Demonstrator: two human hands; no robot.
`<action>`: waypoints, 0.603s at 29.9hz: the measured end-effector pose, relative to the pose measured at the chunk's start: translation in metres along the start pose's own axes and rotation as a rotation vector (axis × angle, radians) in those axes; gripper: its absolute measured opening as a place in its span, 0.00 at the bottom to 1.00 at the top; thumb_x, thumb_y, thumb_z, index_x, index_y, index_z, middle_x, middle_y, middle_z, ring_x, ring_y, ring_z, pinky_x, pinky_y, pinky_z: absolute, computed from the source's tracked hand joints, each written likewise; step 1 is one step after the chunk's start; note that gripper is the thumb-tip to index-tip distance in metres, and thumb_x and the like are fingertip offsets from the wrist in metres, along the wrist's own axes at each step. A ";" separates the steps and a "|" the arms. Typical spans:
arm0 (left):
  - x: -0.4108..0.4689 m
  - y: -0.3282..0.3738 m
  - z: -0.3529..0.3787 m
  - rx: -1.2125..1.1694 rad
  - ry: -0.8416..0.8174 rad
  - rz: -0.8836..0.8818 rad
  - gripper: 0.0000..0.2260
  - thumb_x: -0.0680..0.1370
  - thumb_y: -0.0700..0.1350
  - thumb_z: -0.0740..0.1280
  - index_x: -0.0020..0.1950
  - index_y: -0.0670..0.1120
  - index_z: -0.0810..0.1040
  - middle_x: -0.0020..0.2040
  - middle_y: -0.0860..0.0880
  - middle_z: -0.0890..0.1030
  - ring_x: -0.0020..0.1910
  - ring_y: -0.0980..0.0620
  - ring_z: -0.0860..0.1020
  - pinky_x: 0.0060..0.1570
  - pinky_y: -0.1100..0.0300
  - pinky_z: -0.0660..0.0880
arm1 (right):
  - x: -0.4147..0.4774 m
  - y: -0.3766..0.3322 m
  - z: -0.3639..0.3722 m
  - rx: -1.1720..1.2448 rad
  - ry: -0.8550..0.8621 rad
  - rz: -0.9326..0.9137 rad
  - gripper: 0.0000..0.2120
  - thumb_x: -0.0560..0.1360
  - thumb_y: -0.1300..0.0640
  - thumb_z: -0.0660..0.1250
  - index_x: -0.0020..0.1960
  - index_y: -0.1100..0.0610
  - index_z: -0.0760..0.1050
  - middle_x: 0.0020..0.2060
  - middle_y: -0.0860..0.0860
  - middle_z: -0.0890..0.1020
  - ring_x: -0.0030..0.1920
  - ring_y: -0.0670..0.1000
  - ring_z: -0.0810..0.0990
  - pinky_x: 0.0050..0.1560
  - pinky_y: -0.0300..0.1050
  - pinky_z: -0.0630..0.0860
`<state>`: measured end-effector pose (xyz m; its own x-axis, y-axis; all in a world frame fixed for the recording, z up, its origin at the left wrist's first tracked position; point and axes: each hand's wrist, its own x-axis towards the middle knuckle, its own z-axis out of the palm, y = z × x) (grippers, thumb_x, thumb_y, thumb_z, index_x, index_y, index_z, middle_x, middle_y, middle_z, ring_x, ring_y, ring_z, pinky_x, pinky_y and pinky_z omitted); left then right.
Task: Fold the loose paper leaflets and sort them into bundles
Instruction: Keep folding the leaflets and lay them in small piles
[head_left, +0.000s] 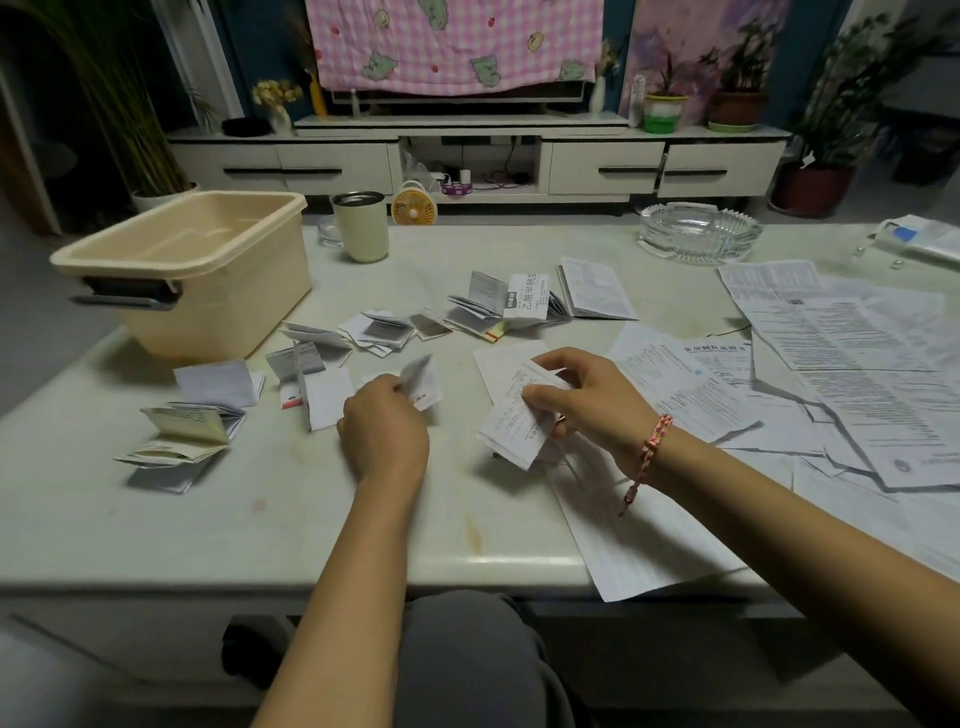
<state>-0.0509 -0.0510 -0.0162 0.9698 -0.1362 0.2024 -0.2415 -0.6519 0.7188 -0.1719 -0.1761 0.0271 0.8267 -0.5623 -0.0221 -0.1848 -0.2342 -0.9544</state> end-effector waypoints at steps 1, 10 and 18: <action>-0.002 0.002 -0.003 -0.058 0.041 -0.023 0.09 0.78 0.36 0.56 0.43 0.39 0.75 0.49 0.35 0.79 0.47 0.36 0.73 0.39 0.55 0.63 | 0.000 0.000 0.000 0.004 -0.004 0.000 0.08 0.74 0.65 0.66 0.51 0.57 0.74 0.43 0.54 0.79 0.34 0.45 0.76 0.26 0.33 0.72; -0.020 0.046 -0.026 -0.486 0.101 0.066 0.17 0.77 0.38 0.62 0.29 0.45 0.64 0.27 0.50 0.67 0.30 0.49 0.62 0.29 0.58 0.58 | -0.002 -0.012 0.002 0.159 -0.027 -0.049 0.05 0.73 0.63 0.68 0.39 0.58 0.76 0.37 0.54 0.78 0.36 0.48 0.76 0.28 0.34 0.72; -0.029 0.053 -0.028 -0.858 -0.413 -0.167 0.12 0.78 0.33 0.57 0.44 0.45 0.79 0.40 0.47 0.82 0.37 0.51 0.79 0.33 0.61 0.78 | -0.002 -0.012 -0.002 0.192 0.048 -0.090 0.06 0.70 0.64 0.72 0.39 0.56 0.76 0.40 0.52 0.80 0.41 0.49 0.77 0.36 0.36 0.72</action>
<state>-0.0925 -0.0606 0.0344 0.8897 -0.4497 -0.0786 0.1168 0.0578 0.9915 -0.1722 -0.1739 0.0391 0.8079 -0.5844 0.0758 -0.0026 -0.1322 -0.9912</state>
